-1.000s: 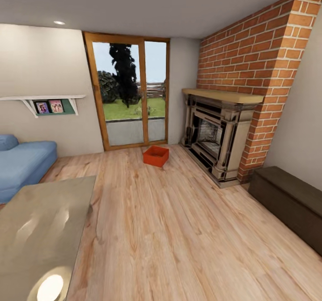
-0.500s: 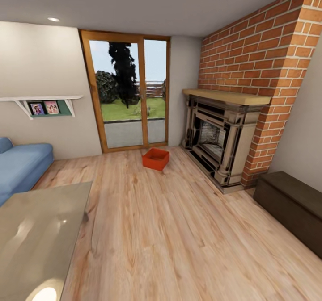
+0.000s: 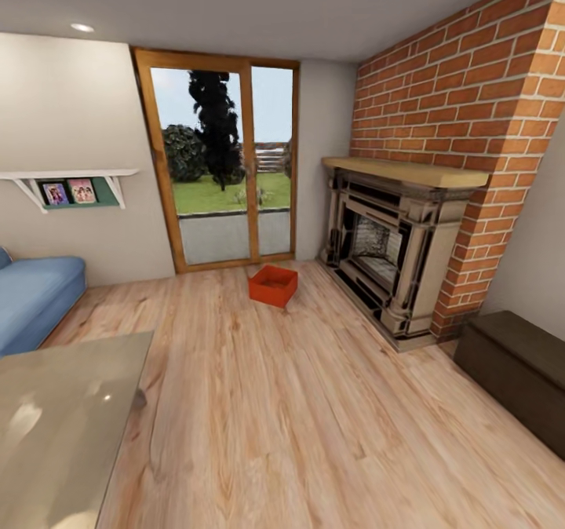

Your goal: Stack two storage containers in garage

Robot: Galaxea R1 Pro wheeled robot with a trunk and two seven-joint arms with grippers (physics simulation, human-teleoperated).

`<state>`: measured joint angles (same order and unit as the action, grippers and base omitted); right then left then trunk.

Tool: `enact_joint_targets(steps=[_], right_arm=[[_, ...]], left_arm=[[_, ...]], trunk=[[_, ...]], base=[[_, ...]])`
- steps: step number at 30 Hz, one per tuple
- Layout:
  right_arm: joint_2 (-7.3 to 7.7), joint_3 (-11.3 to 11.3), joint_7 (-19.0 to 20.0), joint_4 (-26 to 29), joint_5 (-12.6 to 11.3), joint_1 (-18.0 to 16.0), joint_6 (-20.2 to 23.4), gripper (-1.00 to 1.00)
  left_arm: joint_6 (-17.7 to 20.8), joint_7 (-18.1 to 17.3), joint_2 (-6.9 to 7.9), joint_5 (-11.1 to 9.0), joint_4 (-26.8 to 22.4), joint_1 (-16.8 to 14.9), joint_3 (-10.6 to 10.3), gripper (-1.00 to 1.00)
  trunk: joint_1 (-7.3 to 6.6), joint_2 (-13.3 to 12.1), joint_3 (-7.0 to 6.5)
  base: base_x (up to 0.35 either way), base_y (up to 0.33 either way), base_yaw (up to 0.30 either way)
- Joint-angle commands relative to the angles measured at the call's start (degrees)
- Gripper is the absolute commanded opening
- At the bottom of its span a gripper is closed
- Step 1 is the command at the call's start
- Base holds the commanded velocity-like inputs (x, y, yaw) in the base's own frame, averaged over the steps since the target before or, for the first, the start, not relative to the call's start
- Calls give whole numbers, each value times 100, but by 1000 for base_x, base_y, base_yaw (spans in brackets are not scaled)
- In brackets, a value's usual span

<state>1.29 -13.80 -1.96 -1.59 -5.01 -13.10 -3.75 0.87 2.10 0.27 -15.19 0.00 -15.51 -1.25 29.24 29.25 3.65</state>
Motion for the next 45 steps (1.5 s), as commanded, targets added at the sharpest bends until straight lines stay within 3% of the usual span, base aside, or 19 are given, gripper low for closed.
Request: enact_joint_targets(steps=[1, 9, 28, 45], right_arm=[[4, -43, -6, -17, -59, -8, -40, 100], [15, -36, -6, -17, -58, -8, -50, 100], [19, -37, -6, -17, -53, -8, -54, 100], [20, -44, -6, -17, -56, -8, -55, 100]], left_arm=[[14, 10, 0, -37, 0, -5, -16, 100], [28, 10, 0, -37, 0, -5, -16, 100], [35, 10, 0, -37, 0, -5, -16, 100], [36, 10, 0, -37, 0, -5, -16, 100]], trunk=[[6, 9, 11], [6, 9, 11], [6, 9, 11], [6, 9, 11]], base=[[324, 0, 0], [324, 0, 80], [324, 0, 259], [324, 0, 33]])
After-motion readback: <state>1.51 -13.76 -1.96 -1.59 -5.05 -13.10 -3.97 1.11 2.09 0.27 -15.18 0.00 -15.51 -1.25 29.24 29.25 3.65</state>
